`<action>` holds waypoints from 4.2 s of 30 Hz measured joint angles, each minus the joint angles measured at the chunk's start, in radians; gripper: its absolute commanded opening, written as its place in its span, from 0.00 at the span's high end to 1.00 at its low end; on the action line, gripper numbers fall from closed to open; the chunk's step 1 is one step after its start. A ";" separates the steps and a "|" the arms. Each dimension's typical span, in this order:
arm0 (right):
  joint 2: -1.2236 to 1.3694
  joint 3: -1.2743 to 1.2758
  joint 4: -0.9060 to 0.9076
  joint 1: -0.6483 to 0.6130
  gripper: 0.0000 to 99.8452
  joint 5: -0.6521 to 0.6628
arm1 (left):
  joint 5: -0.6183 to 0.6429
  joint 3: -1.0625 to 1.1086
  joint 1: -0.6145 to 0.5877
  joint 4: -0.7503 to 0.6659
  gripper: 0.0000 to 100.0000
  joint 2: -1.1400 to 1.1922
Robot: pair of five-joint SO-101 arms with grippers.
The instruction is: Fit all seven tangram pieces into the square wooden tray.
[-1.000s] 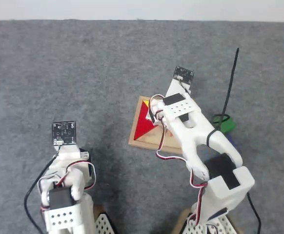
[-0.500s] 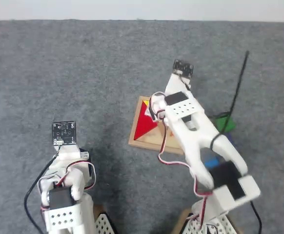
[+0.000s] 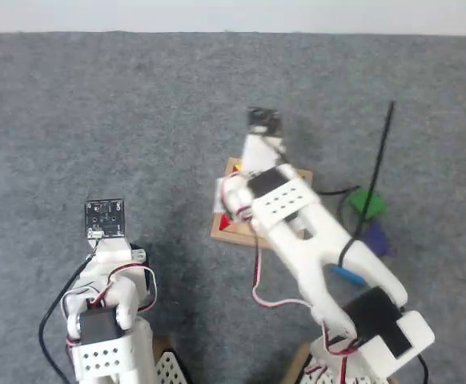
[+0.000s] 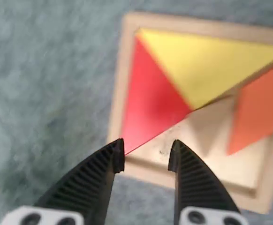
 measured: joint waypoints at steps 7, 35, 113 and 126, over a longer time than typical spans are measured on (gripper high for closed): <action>0.097 0.000 -0.002 0.011 0.84 0.000 | 0.000 0.000 0.000 0.000 0.96 0.000; -0.431 -0.029 0.345 0.517 0.84 0.563 | 0.000 0.000 0.000 0.000 0.96 0.000; 0.227 -0.235 0.328 0.026 0.99 0.852 | 0.000 0.000 0.000 0.000 0.96 0.000; 0.229 -0.192 0.298 0.049 0.85 0.776 | 0.000 0.000 0.000 0.000 0.96 0.000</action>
